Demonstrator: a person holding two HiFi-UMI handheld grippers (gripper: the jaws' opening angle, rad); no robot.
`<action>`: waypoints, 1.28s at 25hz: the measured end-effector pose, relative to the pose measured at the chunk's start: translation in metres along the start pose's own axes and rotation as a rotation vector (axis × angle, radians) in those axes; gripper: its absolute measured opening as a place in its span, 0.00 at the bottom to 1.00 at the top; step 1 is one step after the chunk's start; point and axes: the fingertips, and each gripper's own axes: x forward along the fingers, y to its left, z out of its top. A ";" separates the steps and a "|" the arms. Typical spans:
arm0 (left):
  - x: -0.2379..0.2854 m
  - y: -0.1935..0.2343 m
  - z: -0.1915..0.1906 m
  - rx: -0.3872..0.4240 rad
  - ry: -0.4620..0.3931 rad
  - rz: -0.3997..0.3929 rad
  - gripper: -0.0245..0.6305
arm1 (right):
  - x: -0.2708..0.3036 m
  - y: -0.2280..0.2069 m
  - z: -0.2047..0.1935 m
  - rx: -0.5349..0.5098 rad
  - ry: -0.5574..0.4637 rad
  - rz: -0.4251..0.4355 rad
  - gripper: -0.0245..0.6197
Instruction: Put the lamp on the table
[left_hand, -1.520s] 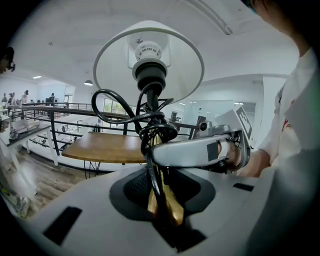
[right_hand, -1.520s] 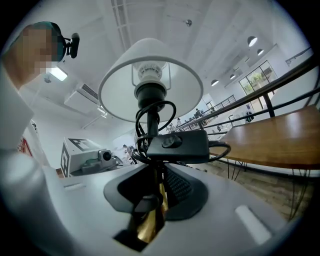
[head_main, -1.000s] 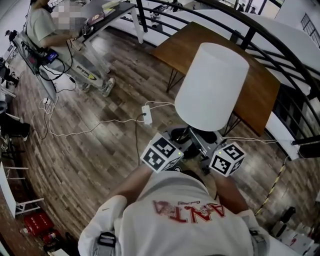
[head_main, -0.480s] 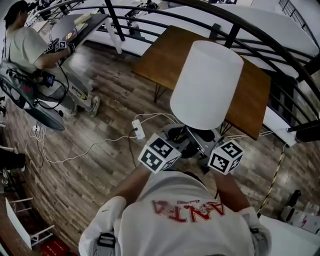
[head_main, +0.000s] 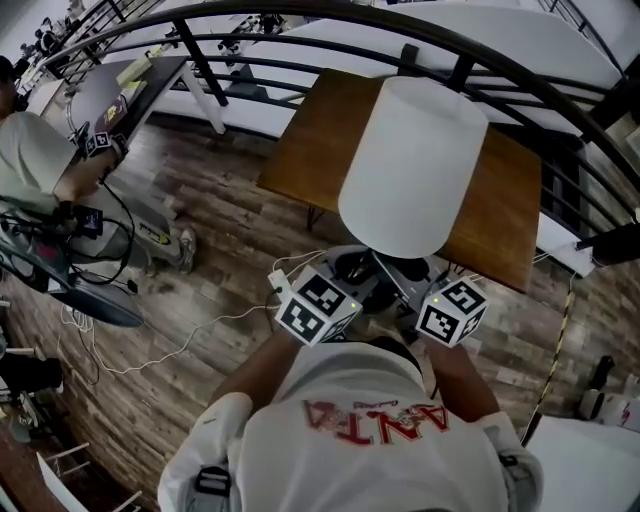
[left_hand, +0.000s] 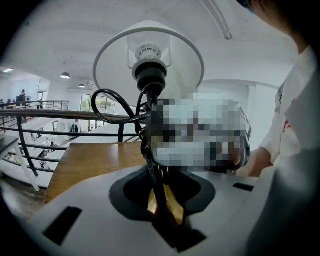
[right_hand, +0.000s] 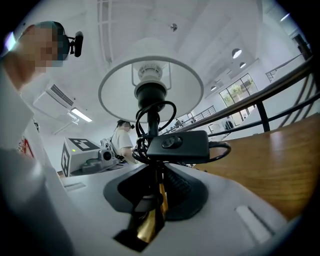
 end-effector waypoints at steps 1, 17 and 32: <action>-0.001 0.007 0.003 0.007 -0.002 -0.001 0.19 | 0.006 -0.002 0.002 -0.001 -0.004 -0.003 0.17; 0.028 0.095 0.019 -0.031 0.038 -0.006 0.19 | 0.081 -0.058 0.028 0.019 0.024 0.015 0.17; 0.124 0.163 0.075 -0.059 0.051 0.054 0.19 | 0.107 -0.171 0.086 0.047 0.042 0.064 0.17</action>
